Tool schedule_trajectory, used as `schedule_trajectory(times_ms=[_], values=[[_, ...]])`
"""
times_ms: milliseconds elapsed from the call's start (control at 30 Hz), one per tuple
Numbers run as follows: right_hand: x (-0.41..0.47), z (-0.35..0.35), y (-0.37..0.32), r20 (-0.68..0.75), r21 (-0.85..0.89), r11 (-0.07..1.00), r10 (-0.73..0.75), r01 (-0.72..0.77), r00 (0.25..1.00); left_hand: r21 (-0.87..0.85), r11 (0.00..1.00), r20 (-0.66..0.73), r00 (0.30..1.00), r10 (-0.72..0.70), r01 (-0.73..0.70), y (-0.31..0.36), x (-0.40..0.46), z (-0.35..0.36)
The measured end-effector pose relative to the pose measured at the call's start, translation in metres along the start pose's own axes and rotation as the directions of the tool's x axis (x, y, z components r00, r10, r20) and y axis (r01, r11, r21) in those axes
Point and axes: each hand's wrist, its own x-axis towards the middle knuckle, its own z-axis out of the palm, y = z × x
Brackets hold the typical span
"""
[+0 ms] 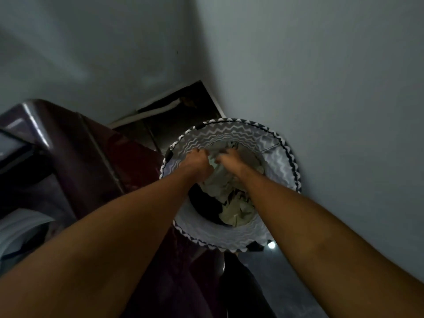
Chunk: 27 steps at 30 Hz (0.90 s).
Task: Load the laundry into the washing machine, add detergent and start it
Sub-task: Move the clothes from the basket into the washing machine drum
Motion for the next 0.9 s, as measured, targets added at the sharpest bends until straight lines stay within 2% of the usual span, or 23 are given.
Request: schedule_trajectory(times_ms=[67, 167, 333, 467, 567, 667, 767, 900], values=[[0.018, 0.008, 0.006, 0.027, 0.166, 0.984, 0.062, -0.066, 0.998, 0.020, 1.000, 0.033, 0.999, 0.008, -0.009, -0.001, 0.015, 0.008], [0.034, 0.015, 0.011, 0.088, 0.416, 0.896, 0.133, -0.158, 0.987, 0.021, 0.999, 0.068, 0.997, 0.023, -0.025, -0.004, 0.033, 0.023], [0.051, 0.032, 0.019, 0.114, 0.570, 0.794, 0.178, -0.211, 0.977, 0.011, 0.999, 0.045, 0.998, 0.037, -0.038, -0.011, 0.039, 0.035], [0.038, 0.030, 0.017, 0.038, 0.719, 0.675, 0.200, -0.166, 0.979, -0.059, 0.998, -0.002, 1.000, -0.016, 0.016, -0.011, 0.030, 0.033], [0.021, 0.021, 0.016, -0.028, 0.726, 0.673, 0.231, -0.139, 0.973, -0.091, 0.994, -0.013, 0.998, -0.055, 0.053, -0.002, 0.017, 0.022], [-0.010, 0.011, 0.007, -0.049, 0.688, 0.724, 0.115, -0.050, 0.992, -0.092, 0.995, -0.022, 0.999, -0.034, 0.032, 0.006, -0.003, 0.008], [-0.039, -0.001, -0.003, -0.057, 0.666, 0.746, 0.047, 0.002, 0.997, -0.019, 1.000, 0.051, 0.999, -0.004, 0.005, 0.009, -0.026, -0.001], [-0.041, -0.005, -0.004, -0.029, 0.598, 0.797, 0.129, -0.086, 0.991, 0.101, 0.994, 0.106, 0.994, 0.019, -0.029, 0.003, -0.030, -0.002]])
